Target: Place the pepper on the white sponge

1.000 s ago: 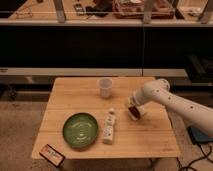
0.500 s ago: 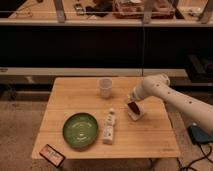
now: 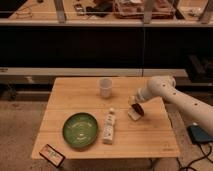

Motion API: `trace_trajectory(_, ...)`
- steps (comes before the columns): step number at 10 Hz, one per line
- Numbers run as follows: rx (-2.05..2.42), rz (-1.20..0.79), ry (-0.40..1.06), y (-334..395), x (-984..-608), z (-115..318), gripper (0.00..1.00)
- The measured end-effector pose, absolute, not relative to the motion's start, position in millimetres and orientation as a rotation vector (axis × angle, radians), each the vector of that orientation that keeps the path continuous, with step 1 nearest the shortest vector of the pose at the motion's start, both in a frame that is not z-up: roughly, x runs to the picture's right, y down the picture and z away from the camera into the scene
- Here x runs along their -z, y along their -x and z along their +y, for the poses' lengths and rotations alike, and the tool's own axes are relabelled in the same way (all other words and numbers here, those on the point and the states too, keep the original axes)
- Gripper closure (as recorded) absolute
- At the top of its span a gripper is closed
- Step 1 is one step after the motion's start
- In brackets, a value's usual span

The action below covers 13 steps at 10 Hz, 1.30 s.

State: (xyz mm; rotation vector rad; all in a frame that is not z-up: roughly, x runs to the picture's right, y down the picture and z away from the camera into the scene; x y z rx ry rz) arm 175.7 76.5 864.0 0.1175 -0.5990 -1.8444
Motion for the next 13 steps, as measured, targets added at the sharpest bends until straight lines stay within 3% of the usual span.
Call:
trace_trajectory(10,1.9,-0.592,-0.165,-183,-871,90,0.97)
trace_trajectory(12,1.9,-0.594,-0.161,-186,-873,91,0.85)
trace_trajectory(13,1.902,-0.596,-0.157,-187,-874,92,0.72)
